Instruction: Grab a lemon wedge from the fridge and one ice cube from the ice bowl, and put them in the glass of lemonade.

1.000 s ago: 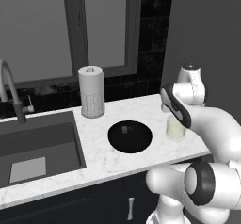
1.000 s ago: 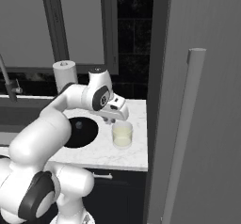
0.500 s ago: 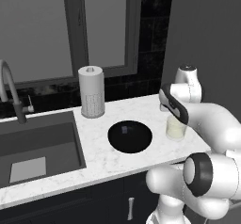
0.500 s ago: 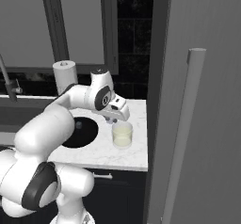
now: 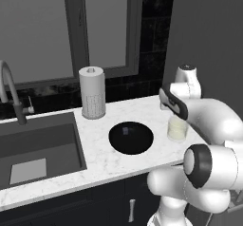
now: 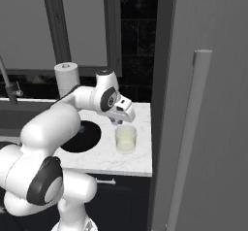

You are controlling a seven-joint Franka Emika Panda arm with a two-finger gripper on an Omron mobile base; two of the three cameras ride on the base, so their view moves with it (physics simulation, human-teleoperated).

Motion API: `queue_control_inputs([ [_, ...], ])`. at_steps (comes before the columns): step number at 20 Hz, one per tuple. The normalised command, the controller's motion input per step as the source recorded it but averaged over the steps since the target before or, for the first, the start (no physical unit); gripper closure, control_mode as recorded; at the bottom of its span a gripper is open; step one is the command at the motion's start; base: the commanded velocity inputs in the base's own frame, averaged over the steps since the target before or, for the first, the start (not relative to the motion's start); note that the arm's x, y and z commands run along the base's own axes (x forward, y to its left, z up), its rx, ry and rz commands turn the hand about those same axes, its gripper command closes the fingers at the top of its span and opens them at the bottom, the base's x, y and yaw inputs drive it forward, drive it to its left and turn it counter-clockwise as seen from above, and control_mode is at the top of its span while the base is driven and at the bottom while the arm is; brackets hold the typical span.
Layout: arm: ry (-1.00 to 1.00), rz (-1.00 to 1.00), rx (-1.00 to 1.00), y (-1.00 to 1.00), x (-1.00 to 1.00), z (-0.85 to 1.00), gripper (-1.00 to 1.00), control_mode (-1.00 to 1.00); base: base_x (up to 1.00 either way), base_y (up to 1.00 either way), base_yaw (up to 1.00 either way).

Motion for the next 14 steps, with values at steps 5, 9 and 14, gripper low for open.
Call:
queue_control_inputs([
  [5, 0.00, 0.00, 0.00, -0.03, 0.16, 0.01, 1.00, -1.00, 0.00, 0.00, 0.00],
  [9, 0.00, 0.00, 0.01, -0.06, 0.02, -0.46, 1.00, -1.00, 0.00, 0.00, 0.00],
  [14, 0.00, 0.00, 0.00, 0.00, 0.01, -0.34, 1.00, -1.00, 0.00, 0.00, 0.00],
])
